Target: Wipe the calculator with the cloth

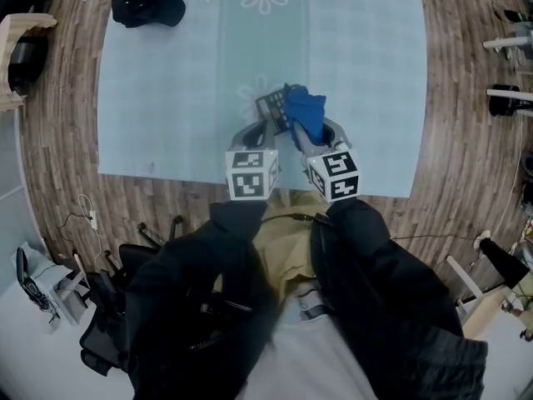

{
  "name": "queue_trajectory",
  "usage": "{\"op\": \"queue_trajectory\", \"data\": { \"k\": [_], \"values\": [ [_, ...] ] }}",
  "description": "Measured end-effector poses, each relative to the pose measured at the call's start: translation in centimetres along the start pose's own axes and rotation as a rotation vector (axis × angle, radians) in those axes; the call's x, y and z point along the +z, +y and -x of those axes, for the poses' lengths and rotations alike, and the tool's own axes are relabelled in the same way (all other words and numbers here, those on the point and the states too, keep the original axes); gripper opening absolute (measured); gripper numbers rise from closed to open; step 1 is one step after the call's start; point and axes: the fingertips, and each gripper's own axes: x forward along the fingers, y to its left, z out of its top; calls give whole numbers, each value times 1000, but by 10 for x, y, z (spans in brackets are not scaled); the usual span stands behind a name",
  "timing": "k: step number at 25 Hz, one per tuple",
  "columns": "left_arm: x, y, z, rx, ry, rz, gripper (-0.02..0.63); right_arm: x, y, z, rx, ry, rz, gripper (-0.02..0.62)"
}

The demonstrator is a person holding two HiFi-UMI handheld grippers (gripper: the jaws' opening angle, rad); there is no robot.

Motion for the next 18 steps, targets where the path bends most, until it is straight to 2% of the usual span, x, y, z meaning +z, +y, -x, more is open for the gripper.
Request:
{"op": "queue_trajectory", "data": {
  "k": [5,10,18],
  "values": [
    [-11,13,-17,12,67,33,-3,-12,-11,-24,6,69,24,95],
    [-12,21,-28,16,94,56,-3,-19,-25,-49,-11,120,46,95],
    [-15,30,-40,17,116,66,-3,-35,-57,-85,-91,236,150,95]
  ]
}}
